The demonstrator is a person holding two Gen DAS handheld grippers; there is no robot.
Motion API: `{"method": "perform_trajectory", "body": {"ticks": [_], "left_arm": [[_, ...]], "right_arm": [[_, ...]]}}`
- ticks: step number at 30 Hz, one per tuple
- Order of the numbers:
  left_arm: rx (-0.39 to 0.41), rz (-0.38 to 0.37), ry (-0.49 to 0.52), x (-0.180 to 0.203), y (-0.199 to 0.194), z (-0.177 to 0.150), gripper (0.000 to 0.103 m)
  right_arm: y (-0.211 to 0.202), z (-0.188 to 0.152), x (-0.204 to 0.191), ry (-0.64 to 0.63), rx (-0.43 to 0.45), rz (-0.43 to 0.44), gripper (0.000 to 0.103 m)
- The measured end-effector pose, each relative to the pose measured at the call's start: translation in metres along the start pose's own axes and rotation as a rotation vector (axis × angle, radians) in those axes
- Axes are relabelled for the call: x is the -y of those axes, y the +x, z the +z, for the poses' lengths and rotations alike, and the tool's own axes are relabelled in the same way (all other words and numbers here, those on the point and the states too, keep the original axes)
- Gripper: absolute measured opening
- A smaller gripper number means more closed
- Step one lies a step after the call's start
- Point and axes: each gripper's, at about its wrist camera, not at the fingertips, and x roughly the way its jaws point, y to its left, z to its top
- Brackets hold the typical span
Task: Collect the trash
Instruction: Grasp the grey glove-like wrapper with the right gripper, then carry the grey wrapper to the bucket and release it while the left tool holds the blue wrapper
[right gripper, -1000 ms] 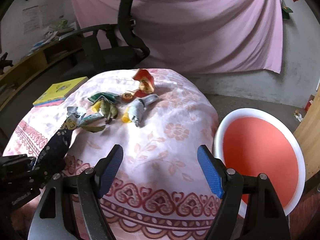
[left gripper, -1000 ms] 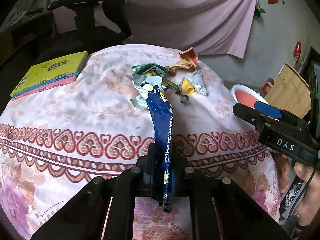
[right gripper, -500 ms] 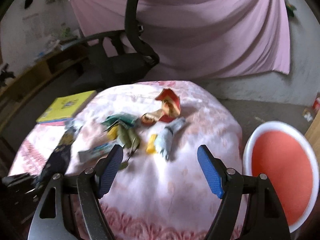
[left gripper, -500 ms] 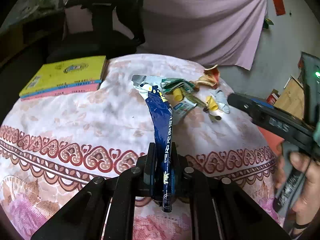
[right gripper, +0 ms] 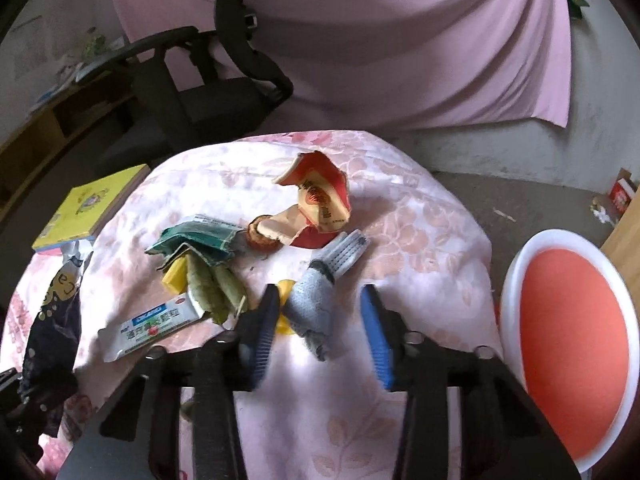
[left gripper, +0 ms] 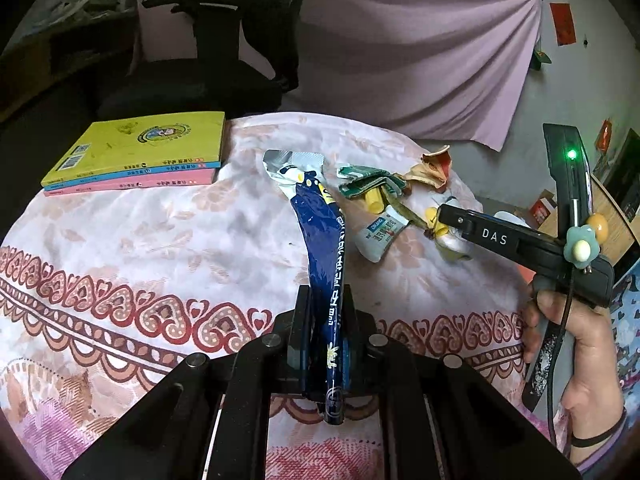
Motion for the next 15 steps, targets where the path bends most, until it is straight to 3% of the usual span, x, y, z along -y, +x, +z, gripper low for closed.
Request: {"method": "perform_trajectory", "body": {"ticks": [2,15], "left_arm": [[0.001,0.003,0.003,0.001,-0.001,-0.002,0.009],[0.055,0.088,0.078,0.025,-0.011,-0.018,0.009]], "right_arm": [[-0.002,-0.002,0.001,0.003,0.001,0.023,0.020],[-0.047,-0.032,0.009,0.050,0.071,0.190,0.018]]}}
